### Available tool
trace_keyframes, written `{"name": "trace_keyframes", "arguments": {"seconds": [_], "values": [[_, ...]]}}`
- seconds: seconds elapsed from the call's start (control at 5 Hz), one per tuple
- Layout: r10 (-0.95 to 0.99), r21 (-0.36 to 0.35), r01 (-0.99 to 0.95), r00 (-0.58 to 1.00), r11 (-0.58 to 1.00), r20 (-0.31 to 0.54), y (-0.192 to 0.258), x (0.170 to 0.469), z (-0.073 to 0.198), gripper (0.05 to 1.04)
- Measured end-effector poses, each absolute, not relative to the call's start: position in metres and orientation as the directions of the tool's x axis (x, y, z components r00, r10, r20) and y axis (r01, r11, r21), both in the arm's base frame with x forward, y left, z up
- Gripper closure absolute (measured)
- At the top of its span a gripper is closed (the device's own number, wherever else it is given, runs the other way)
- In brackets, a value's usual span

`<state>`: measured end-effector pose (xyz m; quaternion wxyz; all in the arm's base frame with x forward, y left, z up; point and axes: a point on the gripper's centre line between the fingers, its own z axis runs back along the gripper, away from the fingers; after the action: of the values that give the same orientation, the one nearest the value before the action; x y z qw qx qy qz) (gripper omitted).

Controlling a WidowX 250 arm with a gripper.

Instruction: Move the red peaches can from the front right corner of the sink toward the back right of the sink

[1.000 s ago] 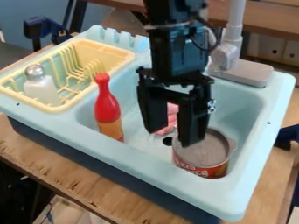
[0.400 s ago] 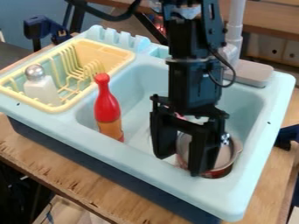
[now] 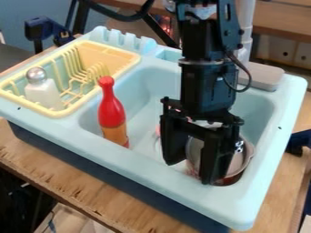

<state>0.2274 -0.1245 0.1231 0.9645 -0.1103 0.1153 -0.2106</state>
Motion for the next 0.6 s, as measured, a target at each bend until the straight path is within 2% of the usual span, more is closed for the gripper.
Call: {"name": "trace_keyframes", "arguments": {"seconds": [0.6], "values": [[-0.448,-0.223,0.426,0.892,0.877,-0.057,-0.134,0.265,0.126,0.083]]}}
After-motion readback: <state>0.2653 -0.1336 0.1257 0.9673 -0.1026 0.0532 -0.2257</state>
